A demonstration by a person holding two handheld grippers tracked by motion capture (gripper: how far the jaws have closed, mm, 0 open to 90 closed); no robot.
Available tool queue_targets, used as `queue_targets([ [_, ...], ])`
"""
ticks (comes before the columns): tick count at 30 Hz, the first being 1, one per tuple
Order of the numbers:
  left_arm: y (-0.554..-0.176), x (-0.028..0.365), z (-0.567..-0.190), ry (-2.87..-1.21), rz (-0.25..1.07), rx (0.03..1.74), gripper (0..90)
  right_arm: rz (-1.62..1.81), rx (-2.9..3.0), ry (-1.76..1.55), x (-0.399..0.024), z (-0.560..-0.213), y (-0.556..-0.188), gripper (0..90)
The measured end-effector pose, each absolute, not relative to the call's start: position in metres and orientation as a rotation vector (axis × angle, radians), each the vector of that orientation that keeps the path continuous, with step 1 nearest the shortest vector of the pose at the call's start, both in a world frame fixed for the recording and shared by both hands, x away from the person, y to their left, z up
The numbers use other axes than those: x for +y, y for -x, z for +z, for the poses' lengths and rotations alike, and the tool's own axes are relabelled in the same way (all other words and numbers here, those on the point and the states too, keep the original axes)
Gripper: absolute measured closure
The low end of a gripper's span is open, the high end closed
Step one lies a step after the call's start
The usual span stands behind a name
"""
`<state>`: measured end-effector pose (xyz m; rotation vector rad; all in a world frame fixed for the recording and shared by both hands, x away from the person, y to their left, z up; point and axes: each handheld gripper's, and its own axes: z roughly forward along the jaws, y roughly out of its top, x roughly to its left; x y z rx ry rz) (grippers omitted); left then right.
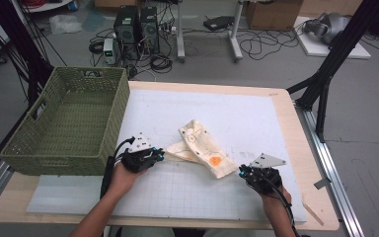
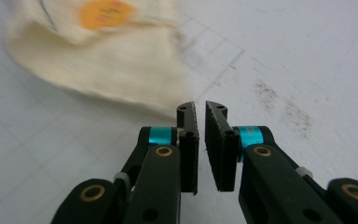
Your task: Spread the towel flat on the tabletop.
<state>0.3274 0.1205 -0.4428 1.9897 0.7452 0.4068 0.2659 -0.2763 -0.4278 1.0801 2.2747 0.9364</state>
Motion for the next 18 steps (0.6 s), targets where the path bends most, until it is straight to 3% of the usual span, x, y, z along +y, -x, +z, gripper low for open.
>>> queue_targets([
  [11,-0.326,0.123,-0.441,-1.962,0.42,0.744,86.1,1.169,2.214,-1.055,-0.266,-0.419,-0.278,54.8],
  [18,-0.327,0.126,-0.44,-1.944,0.428,0.754,86.2,1.3,2.316,-0.97,-0.234,-0.419,-0.303,54.4],
])
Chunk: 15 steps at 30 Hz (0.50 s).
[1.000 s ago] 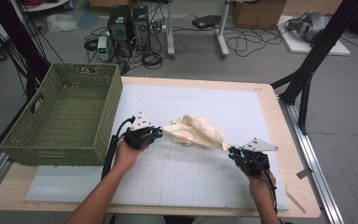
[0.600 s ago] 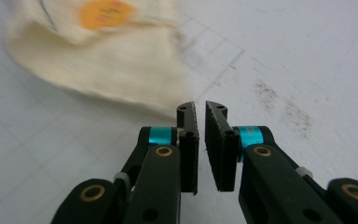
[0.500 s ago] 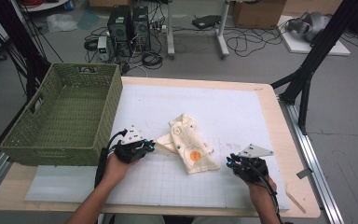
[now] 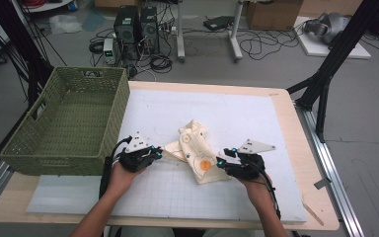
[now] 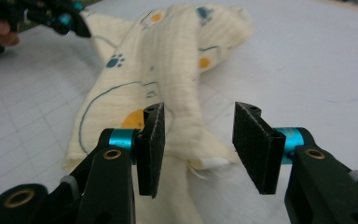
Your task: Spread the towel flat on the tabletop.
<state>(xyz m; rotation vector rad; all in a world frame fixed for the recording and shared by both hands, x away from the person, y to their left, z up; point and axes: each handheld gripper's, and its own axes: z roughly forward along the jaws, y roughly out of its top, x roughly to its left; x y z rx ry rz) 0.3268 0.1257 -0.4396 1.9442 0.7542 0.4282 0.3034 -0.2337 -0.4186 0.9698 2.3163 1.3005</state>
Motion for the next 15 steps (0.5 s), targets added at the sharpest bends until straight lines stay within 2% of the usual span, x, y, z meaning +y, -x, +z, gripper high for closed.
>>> queue_targets([
  [1,-0.327,0.126,-0.44,-1.942,0.428,0.755,86.3,1.276,2.344,-0.958,-0.229,-0.422,-0.306,55.9],
  [2,-0.327,0.125,-0.44,-1.942,0.427,0.755,86.3,1.259,2.376,-0.954,-0.226,-0.425,-0.308,61.2],
  [5,-0.327,0.125,-0.44,-1.945,0.429,0.754,86.3,1.221,2.404,-0.925,-0.223,-0.429,-0.311,83.6],
  [15,-0.326,0.12,-0.442,-1.984,0.439,0.725,86.8,1.209,2.274,-1.008,-0.255,-0.417,-0.301,84.5],
])
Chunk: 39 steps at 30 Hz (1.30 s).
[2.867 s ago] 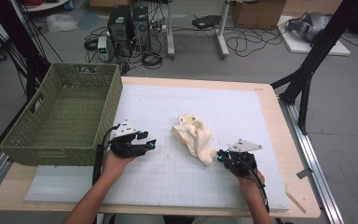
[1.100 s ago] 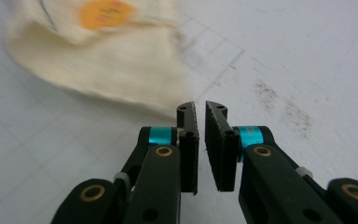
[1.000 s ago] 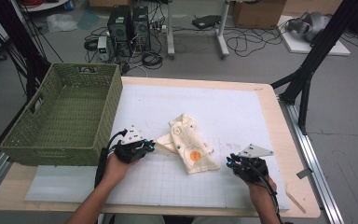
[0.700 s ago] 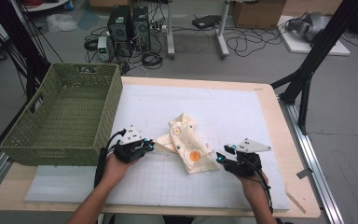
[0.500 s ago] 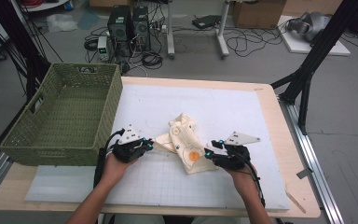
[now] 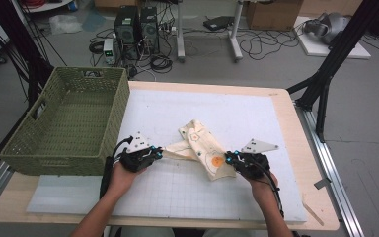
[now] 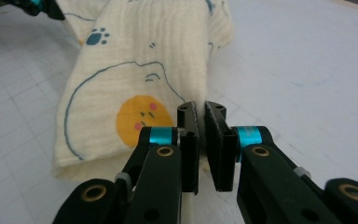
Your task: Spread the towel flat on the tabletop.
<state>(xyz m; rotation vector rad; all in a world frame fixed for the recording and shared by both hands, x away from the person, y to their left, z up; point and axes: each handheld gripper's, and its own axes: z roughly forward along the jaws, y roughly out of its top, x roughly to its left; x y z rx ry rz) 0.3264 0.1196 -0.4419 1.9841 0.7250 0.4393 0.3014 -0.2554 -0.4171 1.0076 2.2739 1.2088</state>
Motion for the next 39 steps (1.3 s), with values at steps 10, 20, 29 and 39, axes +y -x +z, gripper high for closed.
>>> queue_targets([
  [10,-0.327,0.12,-0.442,-1.986,0.453,0.736,87.0,1.054,2.198,-1.117,-0.286,-0.421,-0.301,87.0],
  [20,-0.328,0.125,-0.442,-1.969,0.47,0.77,86.9,0.868,2.089,-1.231,-0.326,-0.421,-0.302,86.9],
  [29,-0.332,0.137,-0.44,-1.947,0.513,0.84,87.0,0.672,2.042,-1.299,-0.353,-0.428,-0.295,86.9],
  [39,-0.333,0.145,-0.43,-1.833,0.568,0.923,45.3,0.842,2.004,-1.216,-0.336,-0.414,-0.287,63.6],
])
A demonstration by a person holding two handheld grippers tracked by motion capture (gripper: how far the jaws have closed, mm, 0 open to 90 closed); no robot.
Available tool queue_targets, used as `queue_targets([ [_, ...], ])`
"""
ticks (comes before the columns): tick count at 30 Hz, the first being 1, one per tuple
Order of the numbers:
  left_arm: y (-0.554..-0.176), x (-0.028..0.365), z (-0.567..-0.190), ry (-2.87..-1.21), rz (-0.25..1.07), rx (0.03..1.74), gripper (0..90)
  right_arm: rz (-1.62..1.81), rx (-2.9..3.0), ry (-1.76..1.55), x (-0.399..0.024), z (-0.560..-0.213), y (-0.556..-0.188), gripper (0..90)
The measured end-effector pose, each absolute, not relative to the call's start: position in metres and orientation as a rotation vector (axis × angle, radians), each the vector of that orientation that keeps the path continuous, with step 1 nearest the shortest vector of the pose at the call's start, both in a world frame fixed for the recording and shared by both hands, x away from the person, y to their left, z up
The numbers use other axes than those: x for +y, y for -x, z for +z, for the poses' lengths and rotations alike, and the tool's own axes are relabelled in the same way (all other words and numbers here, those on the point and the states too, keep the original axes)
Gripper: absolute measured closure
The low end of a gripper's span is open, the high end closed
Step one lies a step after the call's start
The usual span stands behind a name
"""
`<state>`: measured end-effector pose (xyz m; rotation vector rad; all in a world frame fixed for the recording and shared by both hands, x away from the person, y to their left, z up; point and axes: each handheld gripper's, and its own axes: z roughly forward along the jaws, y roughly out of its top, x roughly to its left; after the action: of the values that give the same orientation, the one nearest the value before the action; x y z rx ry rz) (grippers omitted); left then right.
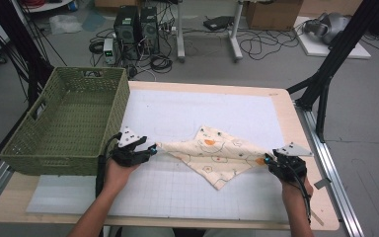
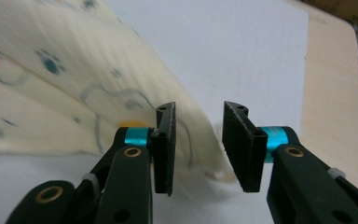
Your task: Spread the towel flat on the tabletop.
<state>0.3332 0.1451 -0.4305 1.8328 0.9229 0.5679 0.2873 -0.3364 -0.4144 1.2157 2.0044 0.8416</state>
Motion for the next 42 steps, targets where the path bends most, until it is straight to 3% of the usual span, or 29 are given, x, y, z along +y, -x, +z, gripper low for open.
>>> queue_targets([
  [6,-0.333,0.147,-0.425,-1.799,0.563,0.891,43.5,1.028,2.056,-1.096,-0.31,-0.411,-0.281,54.9],
  [16,-0.338,0.151,-0.416,-1.779,0.568,0.891,43.8,1.251,2.294,-0.968,-0.246,-0.428,-0.292,47.7],
  [26,-0.34,0.152,-0.417,-1.782,0.56,0.897,43.3,1.197,2.526,-0.864,-0.209,-0.45,-0.295,63.3],
  [31,-0.341,0.152,-0.417,-1.78,0.556,0.903,43.3,1.244,2.577,-0.811,-0.204,-0.451,-0.291,87.7],
  [42,-0.342,0.152,-0.418,-1.781,0.546,0.905,44.5,1.344,2.745,-0.658,-0.175,-0.451,-0.268,88.0],
])
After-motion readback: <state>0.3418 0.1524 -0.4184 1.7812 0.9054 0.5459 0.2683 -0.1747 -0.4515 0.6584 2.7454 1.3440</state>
